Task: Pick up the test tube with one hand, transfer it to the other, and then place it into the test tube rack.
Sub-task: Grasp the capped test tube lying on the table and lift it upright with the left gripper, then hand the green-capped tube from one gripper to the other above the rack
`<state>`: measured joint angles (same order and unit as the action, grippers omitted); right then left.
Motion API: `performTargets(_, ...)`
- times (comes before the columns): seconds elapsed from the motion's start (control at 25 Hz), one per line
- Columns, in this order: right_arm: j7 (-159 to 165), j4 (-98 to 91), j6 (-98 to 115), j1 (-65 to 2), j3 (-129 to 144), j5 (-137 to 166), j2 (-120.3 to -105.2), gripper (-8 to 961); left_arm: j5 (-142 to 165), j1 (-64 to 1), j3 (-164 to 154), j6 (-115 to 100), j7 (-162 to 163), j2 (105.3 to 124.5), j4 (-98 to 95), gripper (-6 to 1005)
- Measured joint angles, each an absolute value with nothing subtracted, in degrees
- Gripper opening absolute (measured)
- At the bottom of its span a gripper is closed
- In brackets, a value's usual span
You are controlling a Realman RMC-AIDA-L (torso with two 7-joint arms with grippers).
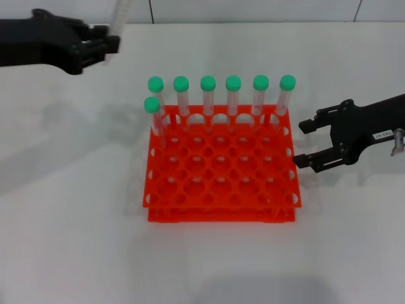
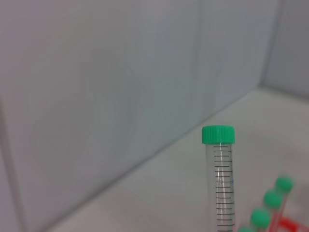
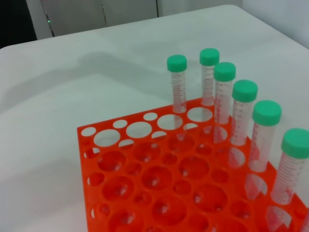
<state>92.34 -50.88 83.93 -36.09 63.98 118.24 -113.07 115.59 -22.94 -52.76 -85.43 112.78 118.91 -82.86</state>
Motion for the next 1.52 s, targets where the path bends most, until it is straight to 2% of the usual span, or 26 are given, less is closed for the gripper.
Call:
performTargets(0.24,92.02,-50.82,82.1,-36.22,63.86,118.2,-114.16,748,102.56,-25.39,-51.05,-85.27,94.0,118.11,-64.2,192)
performTargets(0.48,91.78,-50.86,81.12,-36.06,63.37,118.07,-114.85,749,97.7,-33.62,-50.28,-86.5,83.34,114.21,-39.89,191)
performTargets(0.6,91.68,-50.67,80.39,-36.05,63.35,117.73,-115.01,750,97.79,-35.46,-50.51,-88.06,81.83,113.36,-35.69,191)
performTargets(1.12,90.27,-50.27,79.44,-35.72,63.33,116.25,-115.22,749,110.5,-42.29,-51.36,-87.62,87.28,113.29,-34.65,192)
performTargets(1.52,88.77,-48.91,78.21,-35.3,63.27,113.59,-115.21,750,115.71,-46.57,-51.69,-81.37,85.11,114.38,-29.76,191)
